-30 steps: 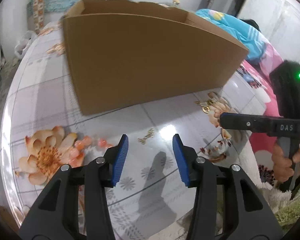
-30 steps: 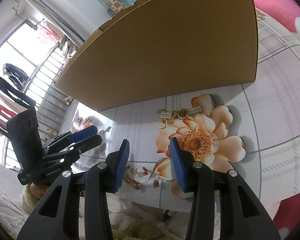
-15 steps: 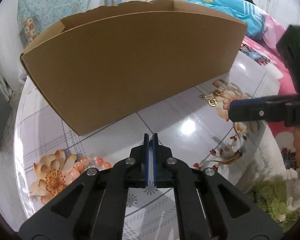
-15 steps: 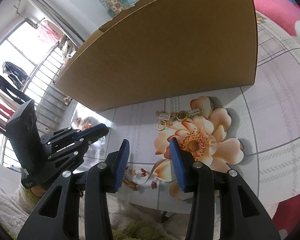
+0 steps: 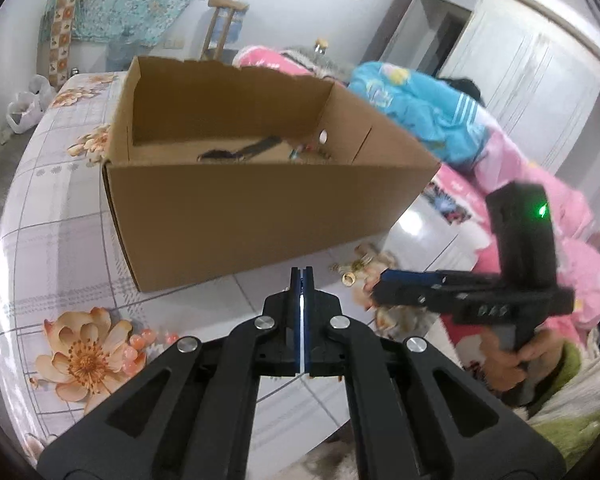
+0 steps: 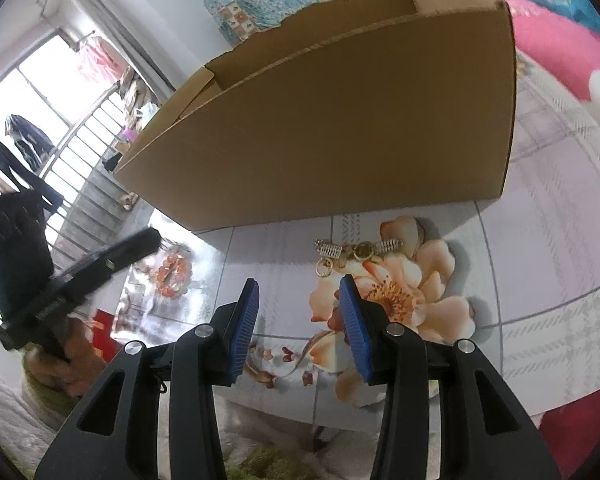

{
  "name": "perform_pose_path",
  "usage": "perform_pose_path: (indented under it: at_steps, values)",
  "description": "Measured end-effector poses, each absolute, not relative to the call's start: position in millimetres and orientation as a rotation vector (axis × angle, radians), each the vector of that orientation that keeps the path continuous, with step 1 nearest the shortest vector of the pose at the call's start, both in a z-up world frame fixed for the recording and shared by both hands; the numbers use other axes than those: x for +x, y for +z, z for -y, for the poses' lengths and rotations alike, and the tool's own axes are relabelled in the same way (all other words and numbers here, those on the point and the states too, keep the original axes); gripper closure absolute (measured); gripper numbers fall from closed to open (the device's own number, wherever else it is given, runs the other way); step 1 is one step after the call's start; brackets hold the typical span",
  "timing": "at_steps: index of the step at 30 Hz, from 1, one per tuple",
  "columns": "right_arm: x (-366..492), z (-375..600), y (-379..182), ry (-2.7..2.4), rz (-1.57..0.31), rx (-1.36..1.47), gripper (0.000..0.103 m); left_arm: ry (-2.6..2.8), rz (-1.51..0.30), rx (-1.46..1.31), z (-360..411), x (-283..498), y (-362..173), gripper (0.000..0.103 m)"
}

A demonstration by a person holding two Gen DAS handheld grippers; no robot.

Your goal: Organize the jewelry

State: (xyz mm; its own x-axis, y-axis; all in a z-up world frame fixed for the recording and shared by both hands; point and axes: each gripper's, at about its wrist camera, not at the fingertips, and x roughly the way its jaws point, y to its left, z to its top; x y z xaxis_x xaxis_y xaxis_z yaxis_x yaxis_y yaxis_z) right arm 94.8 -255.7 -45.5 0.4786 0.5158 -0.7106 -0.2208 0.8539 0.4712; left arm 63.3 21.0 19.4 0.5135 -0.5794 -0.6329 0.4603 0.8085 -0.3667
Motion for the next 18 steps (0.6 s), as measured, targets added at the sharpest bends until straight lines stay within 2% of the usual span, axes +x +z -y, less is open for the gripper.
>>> perform_pose_path:
  at_steps: [18]
  values:
    - [115.3, 231.9, -49.9, 0.394, -0.984, 0.122, 0.062, -0.636, -0.861, -0.116, -2.9, 66.7, -3.7, 0.103]
